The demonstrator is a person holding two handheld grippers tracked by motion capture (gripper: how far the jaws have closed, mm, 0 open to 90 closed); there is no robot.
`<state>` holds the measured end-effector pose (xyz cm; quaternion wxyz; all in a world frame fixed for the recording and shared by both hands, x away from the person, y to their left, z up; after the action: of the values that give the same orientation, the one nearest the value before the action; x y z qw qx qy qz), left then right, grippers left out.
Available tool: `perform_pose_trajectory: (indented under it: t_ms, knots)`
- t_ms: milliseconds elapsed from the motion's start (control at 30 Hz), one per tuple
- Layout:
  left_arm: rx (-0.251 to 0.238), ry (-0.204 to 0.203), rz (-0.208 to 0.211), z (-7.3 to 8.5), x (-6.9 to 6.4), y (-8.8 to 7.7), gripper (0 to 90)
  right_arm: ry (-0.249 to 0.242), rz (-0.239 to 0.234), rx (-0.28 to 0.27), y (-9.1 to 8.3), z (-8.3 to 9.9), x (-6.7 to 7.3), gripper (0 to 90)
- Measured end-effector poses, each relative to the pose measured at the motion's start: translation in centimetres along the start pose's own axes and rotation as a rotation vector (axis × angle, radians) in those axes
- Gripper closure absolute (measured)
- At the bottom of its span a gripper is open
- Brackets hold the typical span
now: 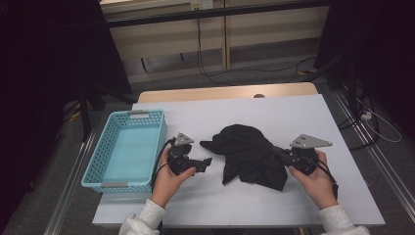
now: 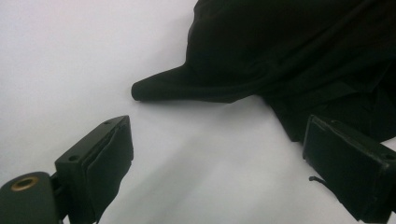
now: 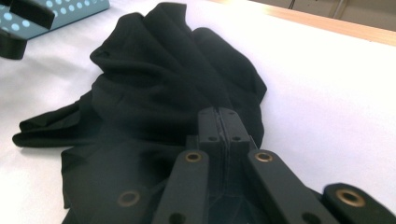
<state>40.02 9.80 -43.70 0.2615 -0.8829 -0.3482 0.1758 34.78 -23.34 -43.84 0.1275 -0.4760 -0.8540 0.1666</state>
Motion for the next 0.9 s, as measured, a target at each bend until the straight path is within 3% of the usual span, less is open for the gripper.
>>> perform_pose_trajectory:
  t_ms: [200, 533, 900]
  knots:
    - [-0.007, 0.0, -0.005, -0.1, 0.1, -0.1, 8.6, 0.006, 0.025, -0.009, -0.2, -0.3, -0.5, 90.0]
    - [-0.015, -0.001, -0.006, -0.2, 0.1, -0.3, 8.5, 0.053, 0.046, 0.034, -1.2, 0.6, -2.0, 90.0]
    - [-0.011, 0.007, -0.005, -0.2, -0.1, -0.2, 8.5, 0.022, 0.038, 0.025, -0.8, 0.3, -1.6, 90.0]
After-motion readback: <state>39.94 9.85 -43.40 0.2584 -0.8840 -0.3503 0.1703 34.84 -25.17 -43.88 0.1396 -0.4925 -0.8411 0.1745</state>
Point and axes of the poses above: each handheld gripper's, and its own axes: y roughly forward along the jaws, z roughly out of its underside, x roughly to its left, the point moved 3 cm from there along y, roughly forward along the jaws, and after that the axes turned 6 degrees about -x, right-handed, at the moved point
